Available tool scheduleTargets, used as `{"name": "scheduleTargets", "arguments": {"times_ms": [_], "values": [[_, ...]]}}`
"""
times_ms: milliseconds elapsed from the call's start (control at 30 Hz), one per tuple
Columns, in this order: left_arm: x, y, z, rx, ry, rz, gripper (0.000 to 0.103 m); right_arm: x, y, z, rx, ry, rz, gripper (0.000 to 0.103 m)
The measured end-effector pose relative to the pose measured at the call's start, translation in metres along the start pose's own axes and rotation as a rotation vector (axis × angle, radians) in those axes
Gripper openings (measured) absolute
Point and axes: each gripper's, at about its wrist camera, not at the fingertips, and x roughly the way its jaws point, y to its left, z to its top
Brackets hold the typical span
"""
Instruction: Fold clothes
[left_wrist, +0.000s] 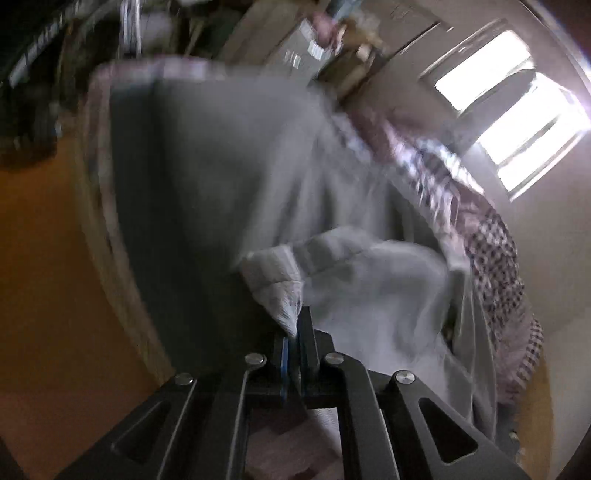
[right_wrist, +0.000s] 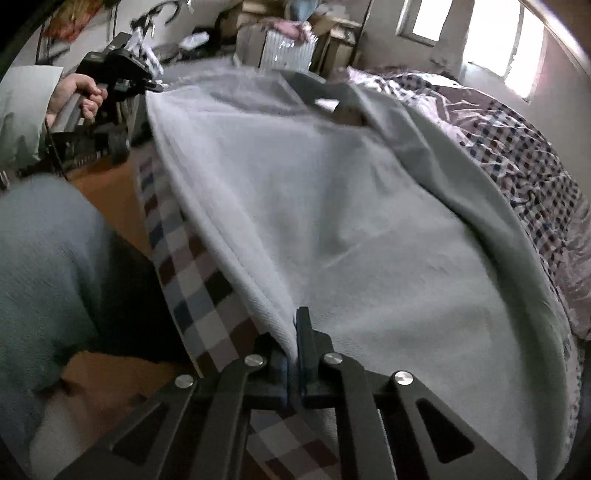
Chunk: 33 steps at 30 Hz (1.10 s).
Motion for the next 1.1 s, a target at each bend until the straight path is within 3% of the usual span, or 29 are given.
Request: {"name": "scheduleTargets", "arguments": {"times_ms": [100,167,267,400,467,633,833,867,933,1033,1100], "values": [[-0.003,0.005,0.002,0.001,0.009,-0.047,0.010,0.005,-0.001,0.001,0.005,0.011,0.004,0.002],[-0.009,0.004,0.008,0.005,0.011,-0.077,0.017,0.007,-0.001,0.000,0.012,0.016,0.012,0.003],[-0.033,0.000,0.026,0.023,-0.057,-0.096,0.026,0.009,-0.002,0.000,0.012,0.021,0.015,0.004],[-0.067,-0.006,0.051,0.046,-0.158,-0.141,0.056,0.009,0.001,-0.001,0.012,0.022,0.014,0.005],[-0.072,-0.014,0.062,0.097,-0.162,-0.161,0.063,0.010,0.002,-0.001,0.007,0.023,0.011,0.006],[-0.027,-0.045,0.081,0.254,-0.013,-0.108,0.063,0.009,-0.002,0.000,0.028,0.013,0.022,0.008],[0.040,-0.060,0.073,0.315,0.212,0.008,0.062,0.009,-0.004,0.002,0.044,0.002,0.021,0.009],[0.044,-0.064,0.070,0.326,0.241,-0.011,0.060,0.009,-0.003,0.002,0.042,0.002,0.019,0.009],[0.044,-0.077,0.065,0.375,0.278,-0.086,0.043,0.009,-0.003,0.002,0.039,0.003,0.014,0.010],[0.025,-0.098,0.057,0.453,0.281,-0.251,0.041,0.010,-0.002,0.002,0.034,0.005,0.011,0.012],[0.015,-0.109,0.053,0.493,0.278,-0.315,0.041,0.010,-0.003,0.002,0.035,0.003,0.008,0.012]]}}
